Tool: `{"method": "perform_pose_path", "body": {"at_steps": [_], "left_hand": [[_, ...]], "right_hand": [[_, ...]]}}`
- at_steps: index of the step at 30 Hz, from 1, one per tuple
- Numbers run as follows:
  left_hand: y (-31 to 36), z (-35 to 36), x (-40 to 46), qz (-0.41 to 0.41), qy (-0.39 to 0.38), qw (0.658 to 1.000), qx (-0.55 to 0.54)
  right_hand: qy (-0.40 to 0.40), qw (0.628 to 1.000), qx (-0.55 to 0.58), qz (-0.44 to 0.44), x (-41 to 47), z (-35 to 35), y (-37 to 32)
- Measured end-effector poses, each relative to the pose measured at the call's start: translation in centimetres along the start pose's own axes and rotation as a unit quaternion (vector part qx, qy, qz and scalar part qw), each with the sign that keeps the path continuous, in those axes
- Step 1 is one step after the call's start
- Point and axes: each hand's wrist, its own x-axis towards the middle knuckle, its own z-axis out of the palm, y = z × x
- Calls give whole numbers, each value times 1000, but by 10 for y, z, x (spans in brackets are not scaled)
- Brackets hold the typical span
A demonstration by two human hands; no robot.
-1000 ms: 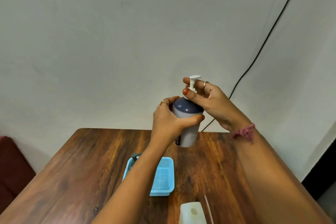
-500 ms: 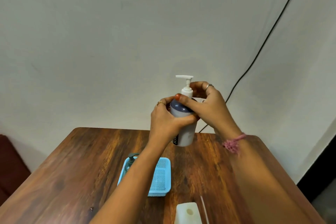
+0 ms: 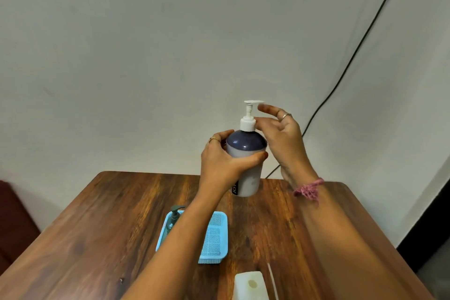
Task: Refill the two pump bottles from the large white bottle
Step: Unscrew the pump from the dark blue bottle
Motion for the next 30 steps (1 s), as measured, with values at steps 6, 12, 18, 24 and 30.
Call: {"method": "perform_pose_path", "body": {"at_steps": [6, 12, 18, 24, 30], "left_hand": [[-1, -1, 2, 3, 2, 1000, -2], [-5, 1, 4, 2, 5, 1000, -4], [-7, 1, 4, 2, 1, 1000, -4], [-9, 3, 5, 3, 4, 1000, -1], [-9, 4, 5, -5, 7, 1000, -2]], "right_hand": [[4, 999, -31, -30, 0, 4, 4], [-13, 1000, 11, -23, 1, 2, 6], [-15, 999, -35, -39, 3, 5, 14], [-28, 999, 18, -20, 2, 5, 15], [-34, 999, 23, -5, 3, 5, 21]]}}
